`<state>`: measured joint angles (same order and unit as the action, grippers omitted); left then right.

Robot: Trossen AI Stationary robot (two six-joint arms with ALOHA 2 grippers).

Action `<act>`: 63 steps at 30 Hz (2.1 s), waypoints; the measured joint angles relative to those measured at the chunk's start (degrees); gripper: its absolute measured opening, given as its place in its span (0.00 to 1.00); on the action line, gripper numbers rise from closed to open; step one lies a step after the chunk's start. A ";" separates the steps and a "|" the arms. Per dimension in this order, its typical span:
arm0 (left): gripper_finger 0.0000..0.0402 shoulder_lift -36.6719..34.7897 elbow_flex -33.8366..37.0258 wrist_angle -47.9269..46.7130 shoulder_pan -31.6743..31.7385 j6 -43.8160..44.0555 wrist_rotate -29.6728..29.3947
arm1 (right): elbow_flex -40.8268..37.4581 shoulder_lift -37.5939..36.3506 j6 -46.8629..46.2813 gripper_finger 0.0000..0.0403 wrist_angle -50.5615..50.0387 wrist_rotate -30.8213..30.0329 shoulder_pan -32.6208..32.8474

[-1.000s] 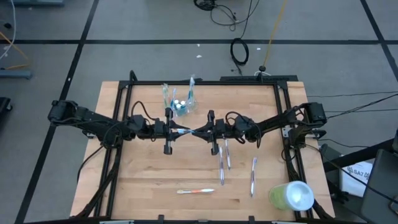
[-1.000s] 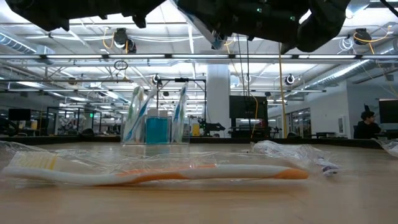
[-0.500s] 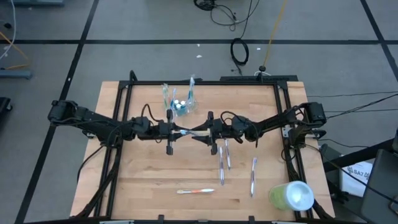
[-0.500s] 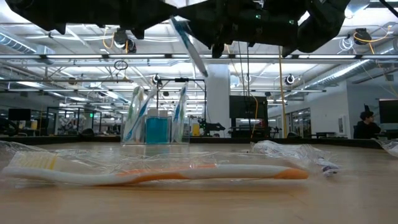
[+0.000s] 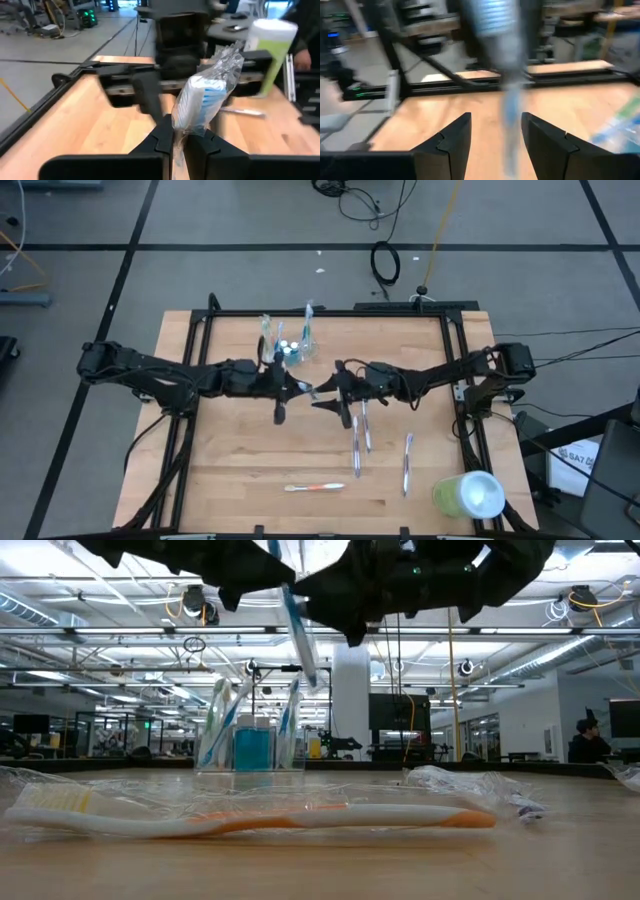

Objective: Pick & Place toothbrushing station
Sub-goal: Put the blue toothbrush into the transparent organizer

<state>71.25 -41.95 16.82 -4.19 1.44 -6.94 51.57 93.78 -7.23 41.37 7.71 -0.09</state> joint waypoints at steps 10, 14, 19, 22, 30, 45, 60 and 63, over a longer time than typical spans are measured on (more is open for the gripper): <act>0.02 5.82 -0.54 5.33 1.14 0.60 4.29 | 0.00 0.02 -2.66 0.42 1.57 -0.35 0.12; 0.05 9.18 -2.88 5.07 1.17 0.10 5.42 | 0.00 0.06 -2.62 0.42 -0.28 -0.33 0.10; 0.03 9.08 -4.69 2.49 1.34 -1.81 5.22 | 0.00 0.11 -2.60 0.42 -1.59 -0.02 0.10; 0.02 8.24 -4.55 2.23 1.63 -1.67 5.07 | 0.00 0.11 -2.60 0.42 -3.03 0.00 0.10; 0.04 7.80 -4.55 0.22 1.68 -1.30 4.77 | 0.00 0.11 -0.83 0.39 -2.63 -0.13 0.08; 0.02 7.80 -4.55 -0.48 1.67 -1.21 3.83 | 0.00 0.11 -2.71 0.05 -3.16 -0.05 -1.08; 0.25 7.80 -4.55 -1.50 1.68 -1.50 3.86 | 0.00 0.11 -3.90 0.04 -3.66 -0.07 -1.08; 0.29 7.80 -4.55 -2.08 1.69 -1.54 3.82 | 0.00 0.11 -3.80 0.04 -3.69 -0.07 -1.06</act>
<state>79.05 -46.50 14.73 -2.51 -0.10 -3.12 51.57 93.89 -11.02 37.67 7.64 -1.15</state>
